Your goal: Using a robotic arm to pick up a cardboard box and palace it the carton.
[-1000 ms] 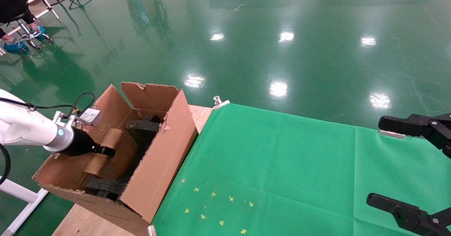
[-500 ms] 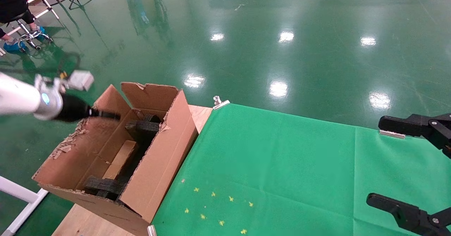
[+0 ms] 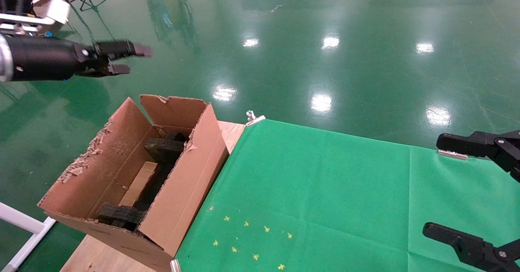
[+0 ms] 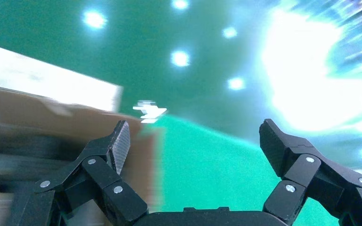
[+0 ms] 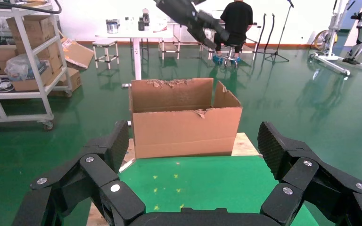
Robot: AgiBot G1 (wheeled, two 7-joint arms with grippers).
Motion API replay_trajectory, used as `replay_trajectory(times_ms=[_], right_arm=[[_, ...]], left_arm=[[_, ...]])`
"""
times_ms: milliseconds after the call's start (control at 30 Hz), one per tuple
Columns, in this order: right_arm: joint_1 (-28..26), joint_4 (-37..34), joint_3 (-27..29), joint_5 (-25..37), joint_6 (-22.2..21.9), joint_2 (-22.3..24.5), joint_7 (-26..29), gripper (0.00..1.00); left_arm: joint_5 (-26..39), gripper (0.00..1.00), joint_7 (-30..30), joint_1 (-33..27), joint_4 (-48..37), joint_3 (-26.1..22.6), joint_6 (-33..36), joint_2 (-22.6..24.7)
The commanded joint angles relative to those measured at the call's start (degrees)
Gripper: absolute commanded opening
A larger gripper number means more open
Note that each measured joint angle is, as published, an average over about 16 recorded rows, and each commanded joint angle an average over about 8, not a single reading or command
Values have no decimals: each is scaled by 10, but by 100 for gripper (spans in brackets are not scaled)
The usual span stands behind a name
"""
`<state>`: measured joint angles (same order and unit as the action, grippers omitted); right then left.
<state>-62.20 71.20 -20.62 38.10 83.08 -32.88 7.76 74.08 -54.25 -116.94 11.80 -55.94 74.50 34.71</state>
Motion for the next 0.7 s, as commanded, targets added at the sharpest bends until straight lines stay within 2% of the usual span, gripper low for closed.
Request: replay_trajectory(times_ms=[33,300,467,700], right_arm=[[0,0,0,0,0,0,0,100],[0,0,0,0,0,0,0,100],[0,0,0,0,0,0,0,100],[0,0,0,0,0,0,0,100]], left_arm=[[-25,100,-26,-3,12,14,31,-14],[-49,100,-38,3,20,27,52,-22],[-59,100,-17,25,44,42,53,-20],[-89,100,35,87,110,83,60,-17]])
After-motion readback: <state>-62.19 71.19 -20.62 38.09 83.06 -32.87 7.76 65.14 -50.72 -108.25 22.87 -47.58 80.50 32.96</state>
